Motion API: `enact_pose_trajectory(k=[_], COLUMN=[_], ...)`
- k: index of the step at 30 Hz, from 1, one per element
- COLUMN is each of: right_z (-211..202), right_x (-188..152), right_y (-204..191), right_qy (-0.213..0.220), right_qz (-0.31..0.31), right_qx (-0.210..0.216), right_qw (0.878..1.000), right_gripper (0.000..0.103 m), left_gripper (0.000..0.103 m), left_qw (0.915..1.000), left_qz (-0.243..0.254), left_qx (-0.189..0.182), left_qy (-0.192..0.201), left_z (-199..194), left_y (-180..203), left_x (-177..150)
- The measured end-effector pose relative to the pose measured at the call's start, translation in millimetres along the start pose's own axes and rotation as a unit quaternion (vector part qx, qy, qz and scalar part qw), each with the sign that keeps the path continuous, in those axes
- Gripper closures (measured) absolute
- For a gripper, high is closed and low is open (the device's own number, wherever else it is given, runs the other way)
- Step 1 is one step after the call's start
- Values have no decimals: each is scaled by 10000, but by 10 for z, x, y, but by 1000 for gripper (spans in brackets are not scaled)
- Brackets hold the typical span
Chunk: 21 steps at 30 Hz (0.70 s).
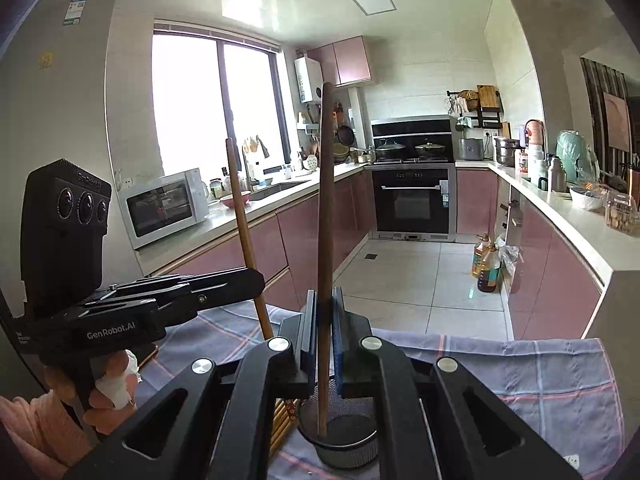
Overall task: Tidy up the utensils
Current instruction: 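Lift both held chopsticks upright and carry them over the black mesh cup, then lower the chopsticks into the mesh cup and open both tools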
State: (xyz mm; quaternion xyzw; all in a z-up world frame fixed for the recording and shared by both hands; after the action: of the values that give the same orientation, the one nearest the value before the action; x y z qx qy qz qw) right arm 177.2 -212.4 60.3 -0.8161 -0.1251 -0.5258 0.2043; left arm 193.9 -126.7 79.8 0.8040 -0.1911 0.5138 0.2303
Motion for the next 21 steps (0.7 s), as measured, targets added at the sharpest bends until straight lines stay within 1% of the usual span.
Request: enact_pose_trajectory(k=[3,5,13,16,21], right_z=[183,302,658,761,848], right_x=[-103,-208,-580,-645,-687], right_y=[96,141,245,292,328], right_qy=[-254,-463,-1312,-1499,-1559], right_qz=[74,125,195,282,387], right_qx=[-38,-28,-74,-85,-154], right_qw=[9996,9988,9911,9883,9869], right_gripper=[97,97,97,97,96], left_gripper=[95,95,95,95,95], left_qw=[9998,9991,9943,9927,9915], left_qz=[-36,-85,3,31,0], left_qx=[78,87,55,93,101], left_qy=[-205,-416,-1065,-1204,-1296], left_z=[220,353,685,778,867], left_y=[-26,-47,-157,-205,-241], left_x=[-89,-183,-689,-817,-861])
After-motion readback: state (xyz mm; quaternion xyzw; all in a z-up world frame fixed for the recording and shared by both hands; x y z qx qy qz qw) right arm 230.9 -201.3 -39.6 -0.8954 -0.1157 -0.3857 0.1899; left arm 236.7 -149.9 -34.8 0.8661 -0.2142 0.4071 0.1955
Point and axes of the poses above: each gripper's, at about its wrist camera, not at the fingertips, and z roughly the way its jaws point, y to its right, x to its top, the point moved 6 cm from there along z, roughly the way its jaws point, and after that the axes turned 4 degrees about z, right-handed, at the moved point
